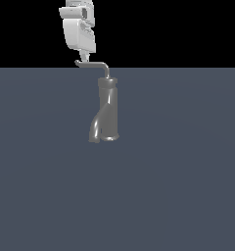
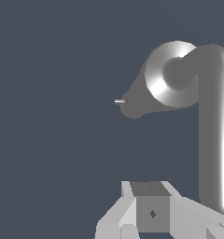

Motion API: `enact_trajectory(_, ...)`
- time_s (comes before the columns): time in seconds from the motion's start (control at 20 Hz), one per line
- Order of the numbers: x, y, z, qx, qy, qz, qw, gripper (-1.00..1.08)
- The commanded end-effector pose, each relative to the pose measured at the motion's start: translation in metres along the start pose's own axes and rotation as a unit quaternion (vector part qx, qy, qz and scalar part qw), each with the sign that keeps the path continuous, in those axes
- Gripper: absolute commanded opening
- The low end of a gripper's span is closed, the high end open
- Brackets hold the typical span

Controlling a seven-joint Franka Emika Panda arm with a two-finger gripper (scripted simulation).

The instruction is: Turn on the faucet by rotating a designated handle.

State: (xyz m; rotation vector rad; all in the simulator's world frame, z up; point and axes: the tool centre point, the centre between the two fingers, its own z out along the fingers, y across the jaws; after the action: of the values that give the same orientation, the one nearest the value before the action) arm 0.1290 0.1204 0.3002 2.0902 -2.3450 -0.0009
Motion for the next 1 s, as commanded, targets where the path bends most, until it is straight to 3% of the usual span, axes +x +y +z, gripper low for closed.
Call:
enact_trajectory(0.0, 0.000, 0.002, 0.000, 0.000, 0.000, 0.000, 1.0000, -1.00)
enact_trajectory(0.95, -0.003, 0.046, 0.000, 0.000, 0.000, 0.000, 1.0000, -1.00)
